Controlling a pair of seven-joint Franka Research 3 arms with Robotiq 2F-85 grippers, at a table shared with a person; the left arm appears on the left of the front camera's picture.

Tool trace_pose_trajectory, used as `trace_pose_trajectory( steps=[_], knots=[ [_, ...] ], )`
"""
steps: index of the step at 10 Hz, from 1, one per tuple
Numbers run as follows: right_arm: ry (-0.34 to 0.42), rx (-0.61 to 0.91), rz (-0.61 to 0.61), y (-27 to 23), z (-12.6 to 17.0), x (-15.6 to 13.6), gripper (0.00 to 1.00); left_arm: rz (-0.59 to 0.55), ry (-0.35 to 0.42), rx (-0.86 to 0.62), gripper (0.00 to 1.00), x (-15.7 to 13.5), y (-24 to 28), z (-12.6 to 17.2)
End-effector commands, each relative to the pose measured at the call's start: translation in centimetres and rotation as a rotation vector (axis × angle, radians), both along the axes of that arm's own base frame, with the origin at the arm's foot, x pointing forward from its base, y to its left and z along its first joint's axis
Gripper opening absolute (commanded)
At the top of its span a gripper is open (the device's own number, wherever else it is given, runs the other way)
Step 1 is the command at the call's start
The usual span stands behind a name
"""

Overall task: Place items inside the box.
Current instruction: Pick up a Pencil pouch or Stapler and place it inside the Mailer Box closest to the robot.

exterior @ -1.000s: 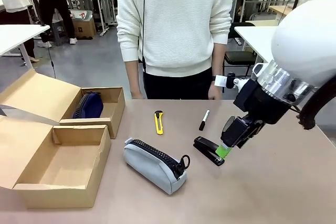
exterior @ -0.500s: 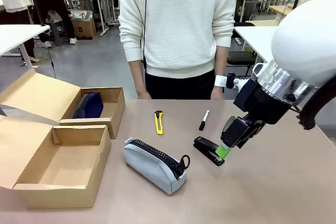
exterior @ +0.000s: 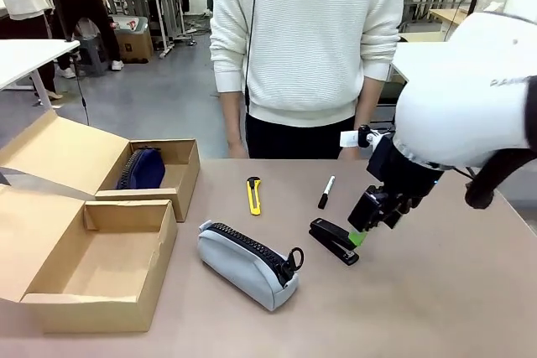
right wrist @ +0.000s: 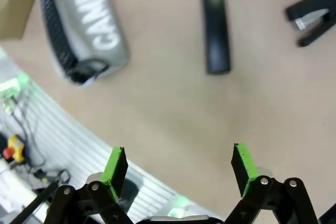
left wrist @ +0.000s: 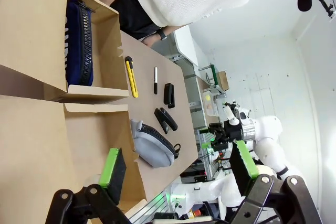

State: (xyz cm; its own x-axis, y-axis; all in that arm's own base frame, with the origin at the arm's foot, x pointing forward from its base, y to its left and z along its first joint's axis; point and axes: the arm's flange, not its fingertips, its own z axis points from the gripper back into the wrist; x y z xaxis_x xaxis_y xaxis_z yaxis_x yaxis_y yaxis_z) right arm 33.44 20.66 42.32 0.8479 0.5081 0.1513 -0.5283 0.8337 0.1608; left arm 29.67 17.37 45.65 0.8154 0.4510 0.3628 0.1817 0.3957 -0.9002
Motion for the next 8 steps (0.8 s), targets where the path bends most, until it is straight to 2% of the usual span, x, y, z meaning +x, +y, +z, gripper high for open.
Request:
trace_pose_trajectory(
  steps=[1, 5, 8],
  knots=[
    [-0.013, -0.031, -0.038, 1.1, -1.0, 3.4, 1.0, -0.011, -0.028, 0.003, 1.0, -0.2, 0.1, 0.0],
    [-0.051, -0.075, -0.04, 3.6, -6.6, 7.6, 1.0, -0.011, -0.028, 0.003, 1.0, -0.2, 0.1, 0.0],
    [-0.045, -0.103, -0.031, 5.7, -9.0, 7.5, 1.0, -0.011, -0.028, 0.003, 1.0, -0.2, 0.1, 0.0]
  ],
)
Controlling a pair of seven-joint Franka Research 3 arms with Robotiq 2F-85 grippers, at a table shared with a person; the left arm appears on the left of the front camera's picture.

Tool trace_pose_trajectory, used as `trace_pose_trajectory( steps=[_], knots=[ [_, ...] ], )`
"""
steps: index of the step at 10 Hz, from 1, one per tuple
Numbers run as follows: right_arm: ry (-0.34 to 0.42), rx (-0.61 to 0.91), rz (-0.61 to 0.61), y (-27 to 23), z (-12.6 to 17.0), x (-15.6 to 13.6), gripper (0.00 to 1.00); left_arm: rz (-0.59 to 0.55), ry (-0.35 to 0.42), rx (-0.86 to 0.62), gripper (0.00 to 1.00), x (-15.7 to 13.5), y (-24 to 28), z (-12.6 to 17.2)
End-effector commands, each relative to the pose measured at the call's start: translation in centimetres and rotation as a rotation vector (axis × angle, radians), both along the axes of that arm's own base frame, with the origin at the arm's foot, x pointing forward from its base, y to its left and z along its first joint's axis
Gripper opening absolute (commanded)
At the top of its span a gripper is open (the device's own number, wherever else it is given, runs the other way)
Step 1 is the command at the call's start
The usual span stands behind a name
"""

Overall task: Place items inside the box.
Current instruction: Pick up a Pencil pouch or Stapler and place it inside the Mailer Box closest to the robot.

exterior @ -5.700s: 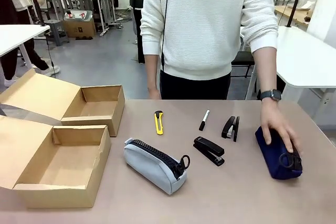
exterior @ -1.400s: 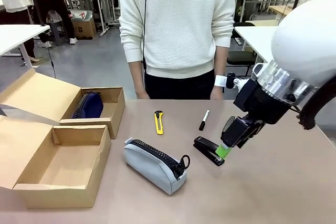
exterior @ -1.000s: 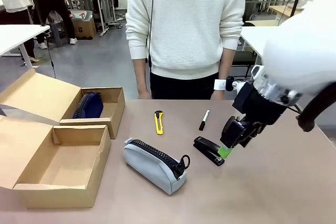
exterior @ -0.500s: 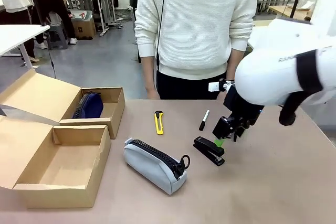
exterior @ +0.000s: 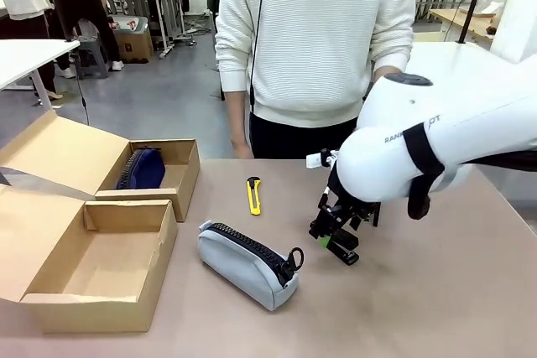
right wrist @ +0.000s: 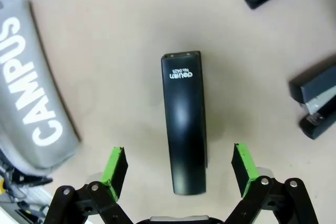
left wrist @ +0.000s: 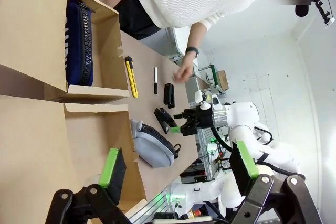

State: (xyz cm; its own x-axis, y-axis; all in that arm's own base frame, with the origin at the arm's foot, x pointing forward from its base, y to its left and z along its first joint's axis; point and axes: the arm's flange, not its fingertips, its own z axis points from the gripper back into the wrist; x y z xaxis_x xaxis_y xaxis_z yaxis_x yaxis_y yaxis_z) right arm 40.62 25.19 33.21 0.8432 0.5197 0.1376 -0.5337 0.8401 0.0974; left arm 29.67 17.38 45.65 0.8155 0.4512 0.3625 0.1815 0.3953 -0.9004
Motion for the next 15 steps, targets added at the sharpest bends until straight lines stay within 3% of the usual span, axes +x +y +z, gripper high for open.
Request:
trace_pose_trajectory(
  steps=[1, 3, 4, 5, 6, 7, 8, 15],
  knots=[
    [-0.012, -0.073, -0.037, 1.7, -0.9, 0.4, 1.0, -0.011, -0.029, 0.004, 1.0, -0.2, 0.1, 0.0],
    [-0.017, -0.087, -0.046, 2.1, -1.5, 0.3, 1.0, -0.011, -0.029, 0.004, 1.0, -0.2, 0.1, 0.0],
    [-0.021, -0.092, -0.027, 2.3, -1.5, 0.1, 0.41, -0.011, -0.029, 0.004, 1.0, -0.2, 0.1, 0.0],
    [-0.016, -0.084, -0.015, 2.4, -1.5, 0.0, 0.41, -0.011, -0.029, 0.004, 1.0, -0.2, 0.1, 0.0],
    [-0.016, -0.094, -0.017, 2.6, -1.5, 0.0, 0.0, -0.011, -0.029, 0.004, 1.0, -0.2, 0.1, 0.0],
    [-0.015, -0.098, -0.017, 2.4, -1.4, 0.0, 0.36, -0.011, -0.029, 0.004, 1.0, -0.2, 0.1, 0.0],
    [-0.014, -0.098, -0.02, 2.5, -1.5, 0.0, 0.0, -0.011, -0.029, 0.004, 1.0, -0.2, 0.1, 0.0],
    [-0.019, -0.123, -0.022, 2.7, -1.4, -0.3, 0.0, -0.011, -0.029, 0.004, 1.0, -0.2, 0.1, 0.0]
  ],
)
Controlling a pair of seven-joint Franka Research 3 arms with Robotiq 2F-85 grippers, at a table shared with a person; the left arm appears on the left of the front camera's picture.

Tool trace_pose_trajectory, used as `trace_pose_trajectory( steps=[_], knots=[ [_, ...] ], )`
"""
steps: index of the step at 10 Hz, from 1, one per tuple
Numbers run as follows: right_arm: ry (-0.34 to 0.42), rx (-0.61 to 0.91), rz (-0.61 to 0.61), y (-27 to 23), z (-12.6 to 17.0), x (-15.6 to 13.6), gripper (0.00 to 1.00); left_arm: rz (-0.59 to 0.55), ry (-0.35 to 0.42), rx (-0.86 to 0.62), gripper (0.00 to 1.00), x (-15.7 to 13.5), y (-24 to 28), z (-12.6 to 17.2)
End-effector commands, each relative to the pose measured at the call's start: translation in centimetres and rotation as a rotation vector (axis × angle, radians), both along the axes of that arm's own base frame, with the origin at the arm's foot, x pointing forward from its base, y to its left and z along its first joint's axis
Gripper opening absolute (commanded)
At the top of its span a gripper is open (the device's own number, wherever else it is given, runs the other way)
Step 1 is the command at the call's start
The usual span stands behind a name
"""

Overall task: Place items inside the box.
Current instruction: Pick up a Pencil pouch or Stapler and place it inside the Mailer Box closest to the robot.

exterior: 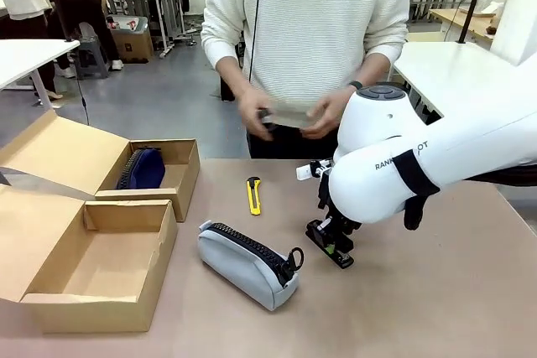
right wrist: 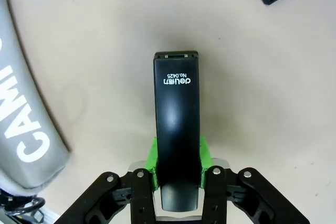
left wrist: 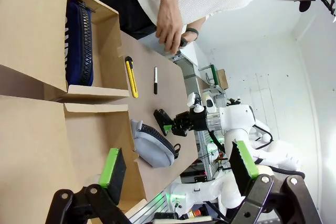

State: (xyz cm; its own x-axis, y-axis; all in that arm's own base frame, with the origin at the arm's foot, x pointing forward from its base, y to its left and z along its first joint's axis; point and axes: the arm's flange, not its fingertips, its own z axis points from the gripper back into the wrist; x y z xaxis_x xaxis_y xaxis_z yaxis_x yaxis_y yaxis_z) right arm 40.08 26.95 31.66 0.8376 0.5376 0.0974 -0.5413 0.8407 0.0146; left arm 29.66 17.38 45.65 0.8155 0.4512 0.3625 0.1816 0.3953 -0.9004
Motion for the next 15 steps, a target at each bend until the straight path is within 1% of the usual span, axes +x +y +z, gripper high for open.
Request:
trace_pose_trajectory(
  steps=[1, 2, 3, 4, 5, 6, 7, 8, 9, 10, 11, 12, 13, 14, 15],
  knots=[
    [0.014, -0.012, -0.029, 0.4, 0.9, -0.2, 0.0, -0.011, -0.029, 0.004, 1.0, -0.2, 0.1, 0.0],
    [0.095, 0.075, -0.028, -1.2, 3.2, -1.9, 0.0, -0.011, -0.029, 0.004, 1.0, -0.2, 0.1, 0.0],
    [0.164, 0.156, -0.067, -4.2, 6.7, -4.5, 0.0, -0.011, -0.029, 0.004, 1.0, -0.2, 0.1, 0.0],
    [0.194, 0.225, -0.073, -6.4, 9.4, -7.2, 0.0, -0.011, -0.029, 0.004, 1.0, -0.2, 0.1, 0.0],
    [0.238, 0.293, -0.113, -8.0, 11.7, -10.2, 0.0, -0.011, -0.029, 0.004, 1.0, -0.2, 0.1, 0.0],
    [0.252, 0.397, -0.206, -8.1, 13.8, -13.2, 0.0, -0.011, -0.029, 0.004, 1.0, -0.2, 0.1, 0.0],
    [0.158, 0.438, -0.364, -7.1, 15.2, -15.9, 0.0, -0.011, -0.029, 0.004, 1.0, -0.2, 0.1, 0.0],
    [0.076, 0.493, -0.395, -5.7, 16.6, -18.7, 0.0, -0.011, -0.029, 0.004, 1.0, -0.2, 0.1, 0.0],
    [0.034, 0.502, -0.377, -4.0, 17.2, -20.6, 0.0, -0.011, -0.029, 0.004, 1.0, -0.2, 0.1, 0.0],
    [0.024, 0.483, -0.306, -3.3, 16.8, -21.2, 0.0, -0.011, -0.029, 0.004, 1.0, -0.2, 0.1, 0.0],
    [0.139, 0.511, -0.339, -5.6, 19.9, -16.9, 0.0, -0.011, -0.029, 0.004, 1.0, -0.2, 0.1, 0.0],
    [0.139, 0.511, -0.339, -5.6, 19.9, -16.9, 0.0, -0.011, -0.029, 0.004, 1.0, -0.2, 0.1, 0.0],
    [0.064, 0.503, -0.335, -3.5, 21.0, -19.5, 0.31, -0.011, -0.029, 0.004, 1.0, -0.2, 0.1, 0.0],
    [0.068, 0.481, -0.323, 0.2, 20.9, -18.4, 0.31, -0.011, -0.029, 0.004, 1.0, -0.2, 0.1, 0.0],
    [0.063, 0.479, -0.41, 4.9, 21.6, -17.6, 0.31, -0.011, -0.029, 0.004, 1.0, -0.2, 0.1, 0.0]
  ],
)
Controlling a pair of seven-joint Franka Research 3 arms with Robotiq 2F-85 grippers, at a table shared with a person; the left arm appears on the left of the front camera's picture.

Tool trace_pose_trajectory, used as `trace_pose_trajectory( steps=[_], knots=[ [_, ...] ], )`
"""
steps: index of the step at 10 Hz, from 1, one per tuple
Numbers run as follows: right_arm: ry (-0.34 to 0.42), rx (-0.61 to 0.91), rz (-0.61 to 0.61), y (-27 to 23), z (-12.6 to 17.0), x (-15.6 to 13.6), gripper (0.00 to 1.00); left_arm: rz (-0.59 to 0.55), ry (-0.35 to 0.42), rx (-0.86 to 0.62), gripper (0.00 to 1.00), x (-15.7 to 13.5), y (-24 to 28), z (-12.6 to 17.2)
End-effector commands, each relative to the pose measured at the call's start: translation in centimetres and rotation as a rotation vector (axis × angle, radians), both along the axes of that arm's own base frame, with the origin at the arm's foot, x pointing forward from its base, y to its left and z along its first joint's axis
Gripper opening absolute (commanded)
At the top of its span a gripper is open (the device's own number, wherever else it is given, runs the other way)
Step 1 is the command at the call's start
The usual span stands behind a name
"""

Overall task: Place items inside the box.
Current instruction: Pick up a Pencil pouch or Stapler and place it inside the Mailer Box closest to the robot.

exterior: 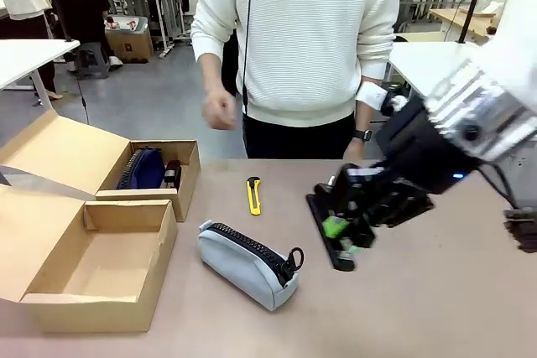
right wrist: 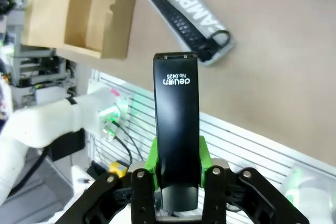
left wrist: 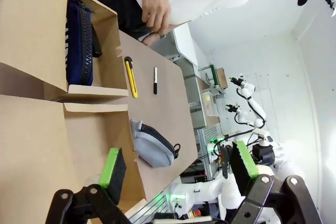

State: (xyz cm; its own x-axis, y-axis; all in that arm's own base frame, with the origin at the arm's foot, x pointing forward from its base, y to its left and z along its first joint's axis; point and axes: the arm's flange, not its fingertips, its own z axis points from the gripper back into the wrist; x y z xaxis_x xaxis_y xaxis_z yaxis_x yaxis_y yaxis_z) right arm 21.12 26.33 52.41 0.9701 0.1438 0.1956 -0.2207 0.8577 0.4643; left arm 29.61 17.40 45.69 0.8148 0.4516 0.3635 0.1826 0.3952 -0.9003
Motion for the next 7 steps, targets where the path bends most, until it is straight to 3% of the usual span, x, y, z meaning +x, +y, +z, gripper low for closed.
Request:
trace_pose_trajectory(
  steps=[1, 2, 5, 6, 7],
  knots=[
    [0.015, 0.069, -0.106, 9.5, 2.0, 1.6, 0.31, -0.012, -0.027, 0.004, 1.0, -0.1, 0.1, 0.0],
    [0.013, 0.154, -0.238, 13.9, 2.9, 1.7, 0.31, -0.012, -0.027, 0.004, 1.0, -0.1, 0.1, 0.0],
    [0.11, 0.167, -0.192, 28.0, 0.9, 1.7, 0.31, -0.012, -0.027, 0.004, 1.0, -0.1, 0.1, 0.0],
    [0.145, 0.159, -0.15, 31.7, -0.5, 1.5, 0.31, -0.012, -0.027, 0.004, 1.0, -0.1, 0.1, 0.0],
    [0.146, 0.144, -0.186, 33.9, -2.1, 2.1, 0.31, -0.012, -0.027, 0.004, 1.0, -0.1, 0.1, 0.0]
  ],
)
